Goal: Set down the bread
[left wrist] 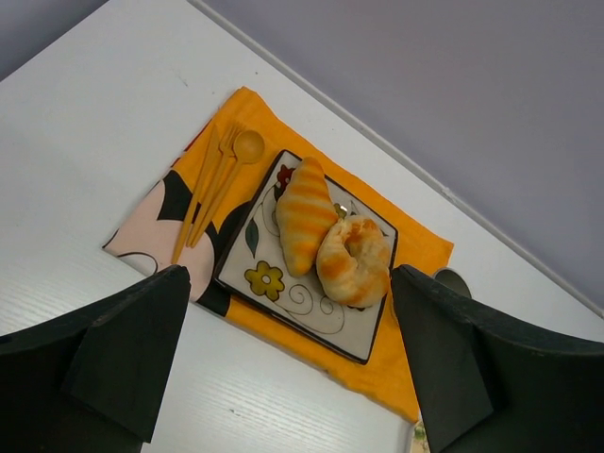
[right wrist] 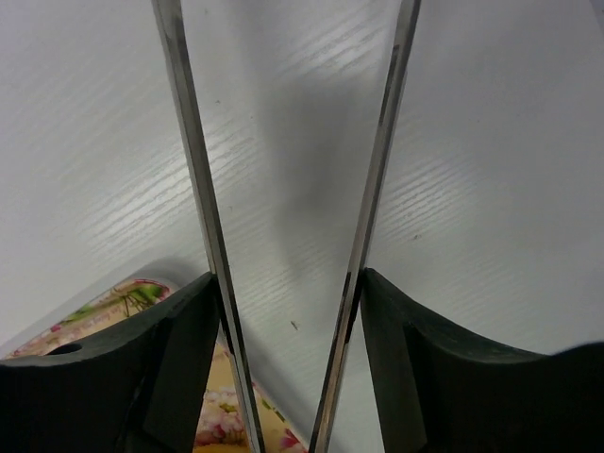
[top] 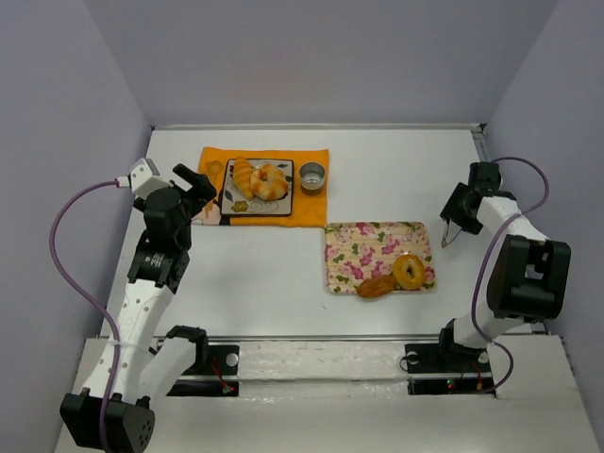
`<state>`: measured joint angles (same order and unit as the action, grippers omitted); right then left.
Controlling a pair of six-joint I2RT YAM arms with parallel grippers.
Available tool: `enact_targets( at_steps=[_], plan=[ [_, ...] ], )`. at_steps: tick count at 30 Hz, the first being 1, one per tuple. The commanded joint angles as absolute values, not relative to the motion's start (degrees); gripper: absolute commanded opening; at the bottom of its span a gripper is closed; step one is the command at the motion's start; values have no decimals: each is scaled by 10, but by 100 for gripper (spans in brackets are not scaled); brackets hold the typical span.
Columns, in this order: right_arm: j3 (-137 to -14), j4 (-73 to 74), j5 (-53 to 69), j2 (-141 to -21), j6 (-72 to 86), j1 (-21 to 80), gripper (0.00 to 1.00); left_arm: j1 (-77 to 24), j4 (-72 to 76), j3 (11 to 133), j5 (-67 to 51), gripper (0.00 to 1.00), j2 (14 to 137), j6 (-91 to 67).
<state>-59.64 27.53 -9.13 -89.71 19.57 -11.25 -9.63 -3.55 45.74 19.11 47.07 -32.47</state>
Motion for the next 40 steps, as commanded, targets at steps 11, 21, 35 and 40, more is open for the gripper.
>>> enact_targets(
  at_steps=[11, 21, 35, 40],
  plan=[
    [-586, 295, -186, -820, 165, -117, 100, -94, -10, 458, 200, 99, 463, -323],
    [-621, 309, -119, -679, 155, -117, 100, -94, -12, 458, 200, 99, 456, -323],
    [-541, 299, -84, -425, 277, -117, 100, -94, -31, 455, 231, 99, 430, -343],
    [-505, 297, -96, -393, 265, -117, 100, -94, -36, 457, 230, 99, 431, -348]
  ],
)
